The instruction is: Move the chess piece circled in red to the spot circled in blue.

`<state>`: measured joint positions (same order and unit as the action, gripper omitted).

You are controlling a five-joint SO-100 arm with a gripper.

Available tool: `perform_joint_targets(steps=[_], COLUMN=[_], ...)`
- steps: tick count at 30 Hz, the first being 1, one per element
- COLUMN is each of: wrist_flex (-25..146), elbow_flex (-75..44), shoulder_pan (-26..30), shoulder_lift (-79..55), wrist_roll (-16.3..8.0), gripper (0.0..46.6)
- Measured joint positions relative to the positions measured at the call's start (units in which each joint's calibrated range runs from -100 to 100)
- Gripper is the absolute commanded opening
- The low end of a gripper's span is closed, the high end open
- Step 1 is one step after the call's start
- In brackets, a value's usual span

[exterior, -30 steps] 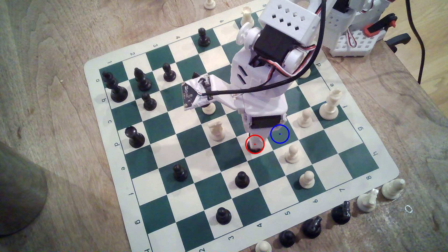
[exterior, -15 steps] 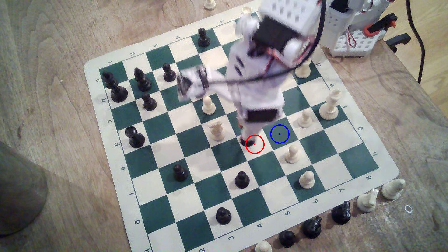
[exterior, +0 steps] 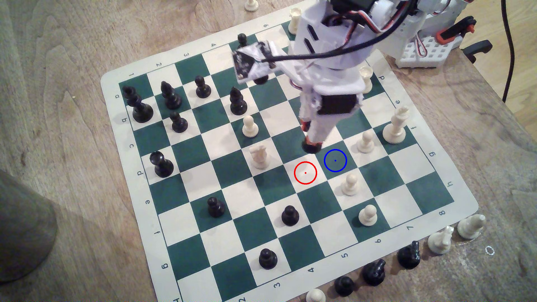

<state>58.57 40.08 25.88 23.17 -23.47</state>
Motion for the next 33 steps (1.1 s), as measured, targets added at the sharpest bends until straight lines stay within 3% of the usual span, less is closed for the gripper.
perform_joint_targets(steps=[12, 26, 30, 31, 33], wrist_flex=[-5.18, -5.26, -5.26, -5.26, -5.26], elbow_flex=[1.54, 1.54, 1.54, 1.54, 1.54], shoulder_pan=[5.9, 3.91, 3.91, 3.91, 3.76], shoulder_lift=[-11.06, -11.06, -11.06, -11.23, -11.81], wrist_roll=[-0.93, 0.24, 0.59, 0.83, 1.47], gripper=[0.3, 0.6, 10.6, 16.6, 20.0])
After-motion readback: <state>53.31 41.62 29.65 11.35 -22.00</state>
